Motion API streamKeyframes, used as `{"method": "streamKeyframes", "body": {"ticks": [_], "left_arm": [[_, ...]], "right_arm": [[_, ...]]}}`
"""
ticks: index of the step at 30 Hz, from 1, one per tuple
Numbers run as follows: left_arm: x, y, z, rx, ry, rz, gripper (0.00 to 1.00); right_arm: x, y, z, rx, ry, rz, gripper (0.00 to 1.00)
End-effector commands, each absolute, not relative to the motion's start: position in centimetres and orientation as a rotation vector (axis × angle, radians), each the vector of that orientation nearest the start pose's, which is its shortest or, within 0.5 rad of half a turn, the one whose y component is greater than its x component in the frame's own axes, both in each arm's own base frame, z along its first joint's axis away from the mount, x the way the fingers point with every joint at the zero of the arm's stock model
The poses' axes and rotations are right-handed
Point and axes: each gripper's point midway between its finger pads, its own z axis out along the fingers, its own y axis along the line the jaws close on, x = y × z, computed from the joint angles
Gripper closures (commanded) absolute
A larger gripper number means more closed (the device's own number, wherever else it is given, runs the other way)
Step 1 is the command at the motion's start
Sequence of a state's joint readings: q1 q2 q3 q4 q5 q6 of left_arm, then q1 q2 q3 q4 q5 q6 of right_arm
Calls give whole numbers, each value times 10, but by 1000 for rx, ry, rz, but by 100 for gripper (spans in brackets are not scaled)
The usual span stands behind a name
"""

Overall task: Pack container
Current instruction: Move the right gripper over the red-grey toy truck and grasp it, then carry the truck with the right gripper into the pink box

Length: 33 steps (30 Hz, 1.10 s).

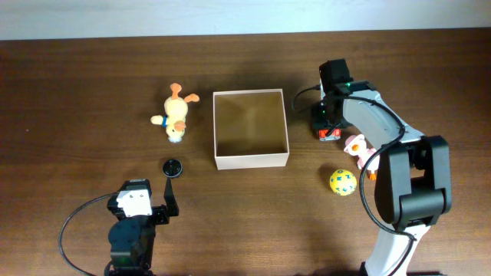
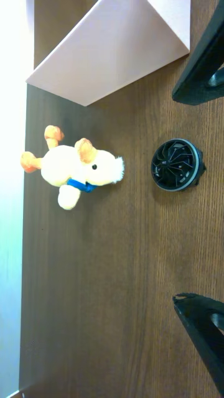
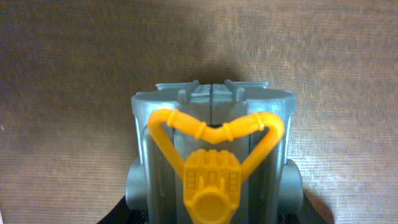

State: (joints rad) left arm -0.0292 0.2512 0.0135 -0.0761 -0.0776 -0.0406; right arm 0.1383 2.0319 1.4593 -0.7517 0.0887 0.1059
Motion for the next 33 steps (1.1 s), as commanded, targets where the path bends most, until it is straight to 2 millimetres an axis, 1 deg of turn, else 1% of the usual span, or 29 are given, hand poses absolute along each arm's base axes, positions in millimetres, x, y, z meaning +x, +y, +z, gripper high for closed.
{"method": "streamKeyframes", "body": {"ticks": [1,5,9,14,16,18,21,24,25,27,31,33], "left_arm": [[250,6,103,-44,1883,33,1],[250,6,103,-44,1883,33,1],[250,6,103,-44,1883,33,1],[250,6,103,-44,1883,33,1],[250,6,103,-44,1883,33,1],[250,6,103,-44,1883,33,1],[250,6,103,-44,1883,33,1],[250,6,103,-44,1883,33,1],[250,6,103,-44,1883,33,1],[250,6,103,-44,1883,33,1],[250,6,103,-44,1883,32,1],[250,6,103,-44,1883,32,1]], "right_arm": [[450,44,57,-11,2819,-88,75],[463,46,78,-8,2780,-80,76],[476,48,103,-33,2734,-74,76],[488,60,142,-227,2674,-61,76],[490,72,162,-335,2644,-19,75],[492,85,184,-398,2606,29,76],[492,109,214,-534,2528,113,76],[487,133,236,-682,2449,181,76],[484,141,241,-739,2426,198,76],[477,152,244,-823,2406,201,76],[458,174,238,-1005,2388,195,81],[451,184,236,-1101,2360,186,81]]}}
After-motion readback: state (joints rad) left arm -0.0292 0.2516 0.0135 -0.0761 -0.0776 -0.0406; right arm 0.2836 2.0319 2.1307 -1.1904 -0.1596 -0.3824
